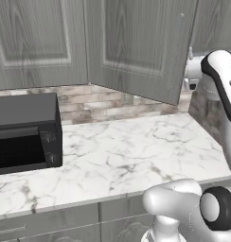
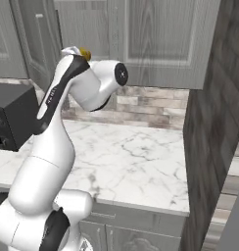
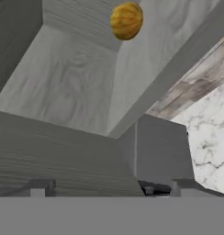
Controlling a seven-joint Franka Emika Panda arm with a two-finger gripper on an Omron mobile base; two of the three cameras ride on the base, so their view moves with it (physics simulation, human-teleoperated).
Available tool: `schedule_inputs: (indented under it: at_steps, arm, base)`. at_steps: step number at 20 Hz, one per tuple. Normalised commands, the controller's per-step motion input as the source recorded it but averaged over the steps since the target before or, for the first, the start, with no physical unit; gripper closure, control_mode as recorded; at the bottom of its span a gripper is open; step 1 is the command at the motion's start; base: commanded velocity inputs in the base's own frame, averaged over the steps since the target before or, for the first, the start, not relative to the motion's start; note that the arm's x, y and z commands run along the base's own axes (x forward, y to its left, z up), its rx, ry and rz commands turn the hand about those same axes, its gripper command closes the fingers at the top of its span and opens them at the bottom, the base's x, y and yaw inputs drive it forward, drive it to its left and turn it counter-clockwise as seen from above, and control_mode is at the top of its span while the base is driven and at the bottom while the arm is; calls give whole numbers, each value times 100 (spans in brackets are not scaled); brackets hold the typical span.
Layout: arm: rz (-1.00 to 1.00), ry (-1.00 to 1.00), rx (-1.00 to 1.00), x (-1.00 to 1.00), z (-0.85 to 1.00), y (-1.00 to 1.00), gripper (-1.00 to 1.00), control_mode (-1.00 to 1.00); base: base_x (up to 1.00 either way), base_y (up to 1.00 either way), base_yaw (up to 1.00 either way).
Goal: The dining table condiment station is running low on mayonnaise. Refill the condiment station by opening the cabinet and taking the mayonnaise from the cabinet and placing it on the dining table.
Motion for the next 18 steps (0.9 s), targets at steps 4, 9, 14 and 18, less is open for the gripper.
schedule_inputs:
  at_steps: [4, 9, 14, 18]
  arm:
    - [20, -7, -7, -93, -5, 100, -100, -100]
    - [14, -18, -14, -72, 0, 100, -100, -100]
    - [7, -16, -11, -26, -7, 100, -100, -100]
    - [0, -1, -3, 0, -12, 47, -100, -100]
  base:
    - [0, 0, 0]
    - [0, 0, 0]
    - [0, 0, 0]
    - [0, 0, 0]
